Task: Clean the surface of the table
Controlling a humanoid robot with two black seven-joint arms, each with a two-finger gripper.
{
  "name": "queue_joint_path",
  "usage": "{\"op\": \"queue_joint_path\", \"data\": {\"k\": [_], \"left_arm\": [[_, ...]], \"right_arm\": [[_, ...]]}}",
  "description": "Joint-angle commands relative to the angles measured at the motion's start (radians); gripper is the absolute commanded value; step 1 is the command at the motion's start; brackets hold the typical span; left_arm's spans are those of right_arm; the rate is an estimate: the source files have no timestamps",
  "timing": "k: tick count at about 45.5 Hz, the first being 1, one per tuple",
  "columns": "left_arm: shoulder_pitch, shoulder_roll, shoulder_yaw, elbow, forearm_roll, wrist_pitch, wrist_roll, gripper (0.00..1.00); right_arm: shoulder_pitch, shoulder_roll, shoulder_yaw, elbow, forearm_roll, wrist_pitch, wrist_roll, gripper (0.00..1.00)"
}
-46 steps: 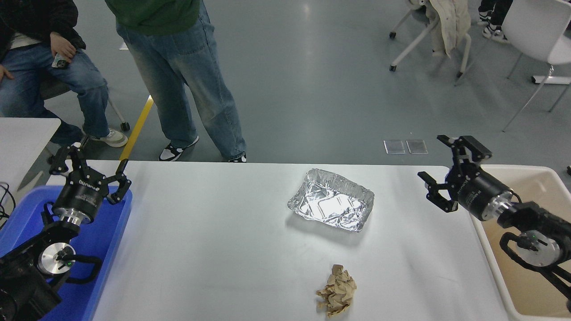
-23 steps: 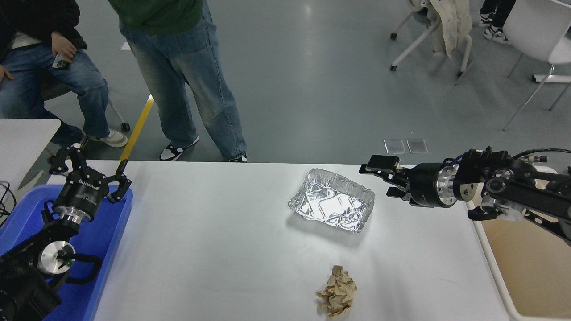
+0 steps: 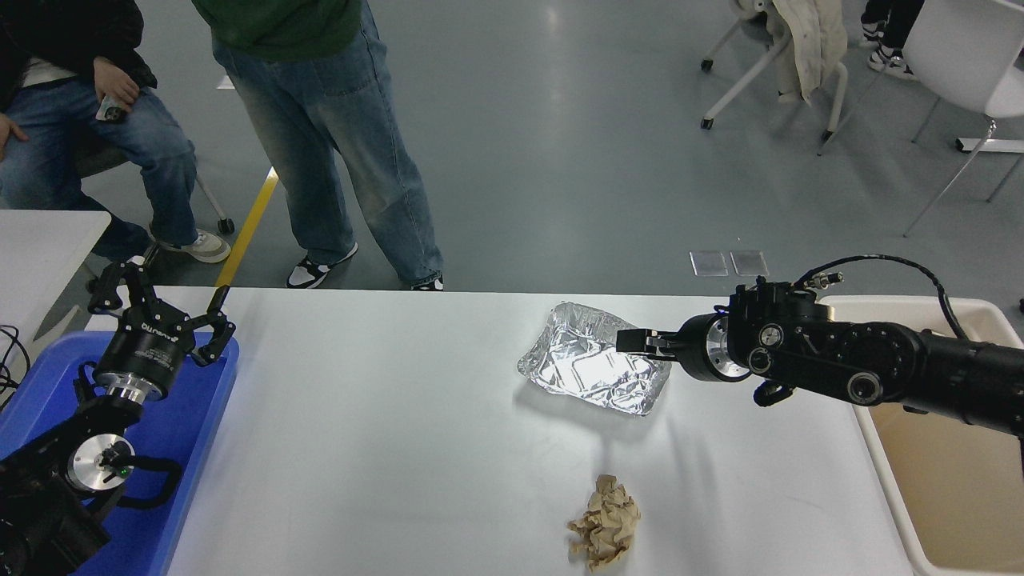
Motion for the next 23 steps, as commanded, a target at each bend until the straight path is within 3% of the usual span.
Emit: {"op": "queue_joint_path", "data": {"k": [1, 23], "left_arm": [[0.000, 0.000, 0.000, 0.000, 0.000, 0.000, 0.000, 1.00], [0.000, 0.000, 0.000, 0.000, 0.000, 0.000, 0.000, 1.00]], "right_arm": [[-0.093, 0.032, -0.010, -0.120, -0.024, -0.032, 0.007, 1.00], [-0.166, 0.078, 0.061, -0.128, -0.003, -0.122, 0.007, 1.00]]}}
